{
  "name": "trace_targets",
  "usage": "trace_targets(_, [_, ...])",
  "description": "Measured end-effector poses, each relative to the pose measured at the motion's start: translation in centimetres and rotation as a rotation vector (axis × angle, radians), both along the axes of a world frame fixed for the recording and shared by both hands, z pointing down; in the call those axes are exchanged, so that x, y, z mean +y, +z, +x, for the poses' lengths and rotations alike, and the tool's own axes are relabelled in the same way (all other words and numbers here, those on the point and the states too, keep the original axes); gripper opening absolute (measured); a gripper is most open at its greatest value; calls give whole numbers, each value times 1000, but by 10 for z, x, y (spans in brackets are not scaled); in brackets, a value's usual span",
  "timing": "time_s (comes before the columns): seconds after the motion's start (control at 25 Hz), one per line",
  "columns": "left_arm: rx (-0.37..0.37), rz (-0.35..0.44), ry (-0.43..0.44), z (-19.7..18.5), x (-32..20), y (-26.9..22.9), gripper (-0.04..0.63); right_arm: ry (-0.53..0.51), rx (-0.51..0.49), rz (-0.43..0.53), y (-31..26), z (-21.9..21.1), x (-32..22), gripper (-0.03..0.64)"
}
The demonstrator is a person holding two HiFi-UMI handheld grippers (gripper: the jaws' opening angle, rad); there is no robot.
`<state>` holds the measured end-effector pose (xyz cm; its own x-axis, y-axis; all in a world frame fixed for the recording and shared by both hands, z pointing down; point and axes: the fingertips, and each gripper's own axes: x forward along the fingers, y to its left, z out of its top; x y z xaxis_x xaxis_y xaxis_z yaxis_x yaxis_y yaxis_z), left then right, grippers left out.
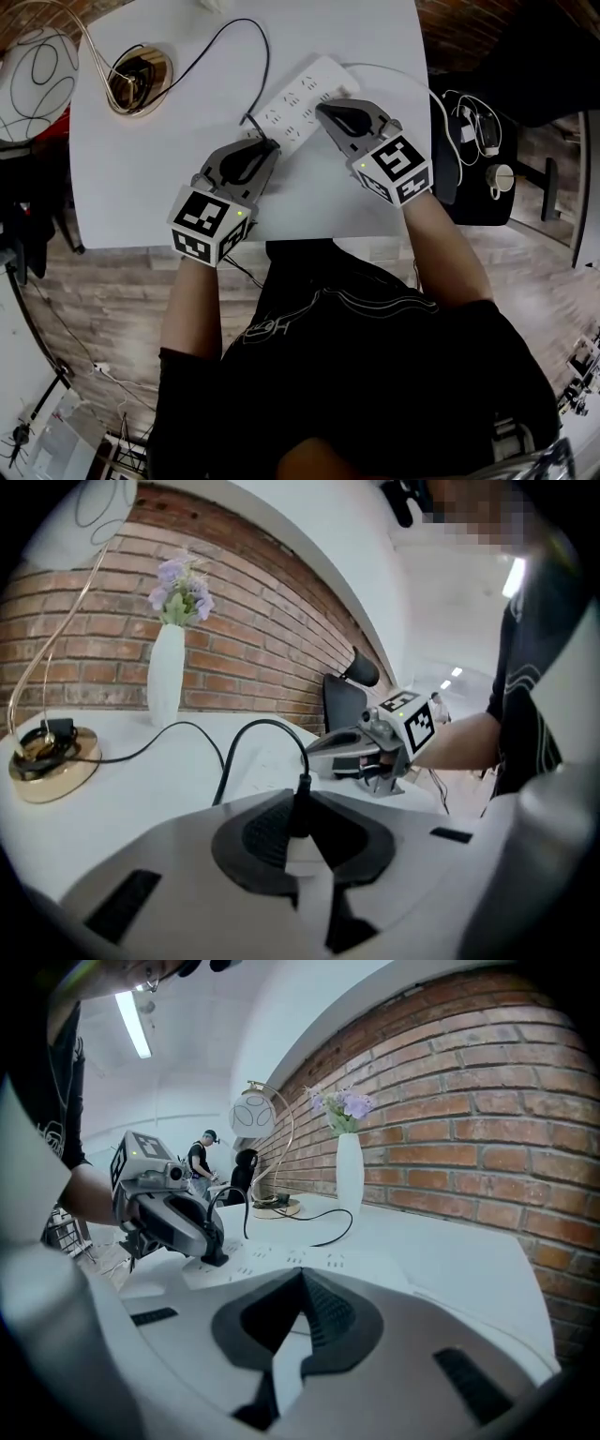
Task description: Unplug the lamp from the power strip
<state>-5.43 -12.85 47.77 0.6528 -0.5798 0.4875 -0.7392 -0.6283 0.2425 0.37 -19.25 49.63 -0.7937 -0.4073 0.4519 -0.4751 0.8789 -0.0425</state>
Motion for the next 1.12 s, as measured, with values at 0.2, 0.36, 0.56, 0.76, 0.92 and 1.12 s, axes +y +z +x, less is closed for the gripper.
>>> trace_targets(0.2, [-202,116,73,3,4,2,43,-17,23,9,1,-1,1,-5])
trace_targets(0.36, [-415,239,172,8,7,3,44,-22,18,5,1,-1,1,-5])
trace_targets(0.56, [-184,92,107,4,6,3,44,-20,14,0,1,-2,1,-4])
trace_targets(0.76, [41,-25,23,1,1,-1,46,-19,7,-2,1,1,1,-4])
trace_targets(0.92, [-230,116,118,3,4,1,44,-20,20,15,1,-3,2,-4])
trace_targets(1.12, [-416,228,207,9,9,1,44,-24,17,8,1,-1,3,-3])
